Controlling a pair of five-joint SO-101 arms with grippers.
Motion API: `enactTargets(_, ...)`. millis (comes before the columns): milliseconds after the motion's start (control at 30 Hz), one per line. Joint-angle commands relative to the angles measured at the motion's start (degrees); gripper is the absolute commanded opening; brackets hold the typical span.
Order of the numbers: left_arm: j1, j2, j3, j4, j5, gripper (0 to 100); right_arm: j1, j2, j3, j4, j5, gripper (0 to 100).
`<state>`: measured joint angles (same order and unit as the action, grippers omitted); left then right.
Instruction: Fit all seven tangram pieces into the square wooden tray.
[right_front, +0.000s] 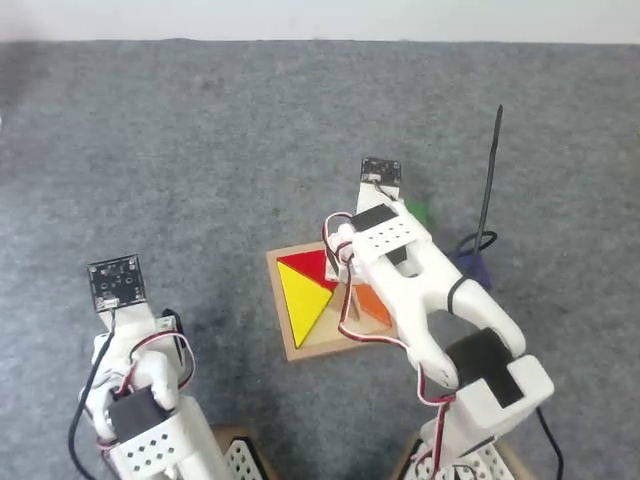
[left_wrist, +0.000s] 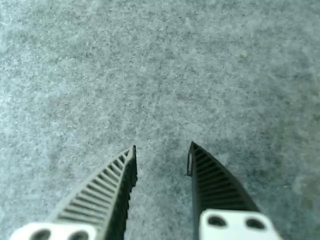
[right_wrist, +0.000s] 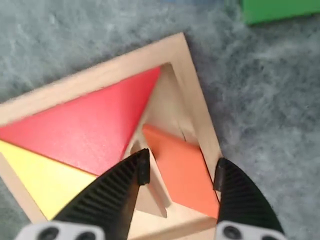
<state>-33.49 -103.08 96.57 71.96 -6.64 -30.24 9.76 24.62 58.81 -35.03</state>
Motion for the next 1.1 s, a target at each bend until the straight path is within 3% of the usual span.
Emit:
enactTargets(0, -0.4, -1.1, -0.2, 0.3, 0.4, 17, 1.4, 3.3, -2.5, -5.1, 1.4, 18.4)
enactTargets(200, -0.4, -1.1, -0.2, 0.3, 0.4, 17, 3.1, 2.6, -10.5, 3.4, 1.5, 18.4)
enactTargets(333, -0.4, -1.1, -0.2, 0.3, 0.4, 17, -4.2, -0.8, -10.3, 7.5, 2.9, 18.4)
enactTargets(533, -0.4, -1.1, -0.2, 0.3, 0.4, 17, -12.1, -8.7, -1.7, 2.8, 4.1, 18.4)
enactTargets(733, -0.4, -1.1, -0.2, 0.3, 0.4, 17, -12.0, -14.3, 5.1, -2.6, 6.0, 18.4)
enactTargets(1067, -0.4, -1.1, -0.2, 0.3, 0.4, 17, -5.7, -6.7, 6.7, -9.6, 8.4, 18.4)
